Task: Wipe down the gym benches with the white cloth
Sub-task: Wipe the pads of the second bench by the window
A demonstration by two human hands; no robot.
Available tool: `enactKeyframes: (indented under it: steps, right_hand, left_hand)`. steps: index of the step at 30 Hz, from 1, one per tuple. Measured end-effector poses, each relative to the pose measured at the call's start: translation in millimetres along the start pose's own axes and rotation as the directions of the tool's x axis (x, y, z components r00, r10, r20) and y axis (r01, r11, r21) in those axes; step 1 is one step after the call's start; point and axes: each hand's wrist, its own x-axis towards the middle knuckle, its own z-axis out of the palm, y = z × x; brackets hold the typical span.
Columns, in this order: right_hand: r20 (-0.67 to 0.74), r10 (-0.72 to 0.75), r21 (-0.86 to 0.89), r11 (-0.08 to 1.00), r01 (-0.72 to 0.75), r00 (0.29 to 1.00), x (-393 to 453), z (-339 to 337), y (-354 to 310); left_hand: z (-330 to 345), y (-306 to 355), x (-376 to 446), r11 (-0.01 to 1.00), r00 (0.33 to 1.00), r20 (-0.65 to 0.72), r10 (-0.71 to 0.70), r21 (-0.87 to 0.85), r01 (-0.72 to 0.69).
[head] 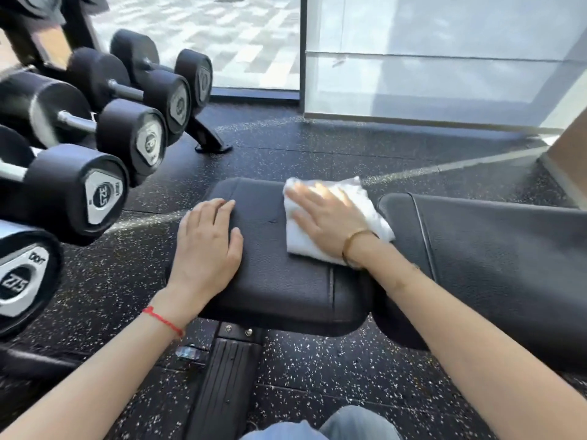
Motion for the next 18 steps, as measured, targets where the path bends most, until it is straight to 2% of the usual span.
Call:
enactKeyframes:
  steps: [3, 7, 9, 11, 15, 18]
  right_hand:
    - [0.01, 0.029, -0.039, 0.999, -0.028, 1.0, 22.0, -0.1, -12.8]
    - [-0.012, -0.189, -0.078, 0.979, 0.187, 0.982, -27.6, 14.6, -26.5]
    - [-0.009, -0.246, -0.045, 0.968, 0.246, 0.969, -44.4, 15.3, -22.1]
    - [-0.009, -0.216, -0.027, 0.976, 0.216, 0.976, -29.3, 8.7, -9.5]
    - [0.029, -0.04, 0.001, 0.999, 0.04, 0.999, 41.4, -6.0, -7.0]
    - [0.032, -0.033, -0.058, 0.998, 0.035, 0.999, 52.0, 1.9, -31.2]
  left_hand:
    - [1.0, -2.1, 3.5, 0.999, 1.0, 0.02, -0.013, -0.03, 0.014]
    - [3.1, -2.7, 2.4, 0.998, 1.0, 0.005, -0.023, -0.053, 0.023]
    - [4.1, -2.2, 1.7, 0.998, 0.999, -0.003, -0.036, -0.055, 0.036]
    - [5.1, -0.7, 1.4, 0.998, 0.999, -0.009, -0.047, -0.049, 0.046]
    - [5.0, 1.2, 1.8, 0.996, 0.998, -0.024, -0.064, -0.067, 0.062]
    - [3.7, 0.3, 1.7, 0.991, 0.996, -0.034, -0.081, -0.108, 0.077]
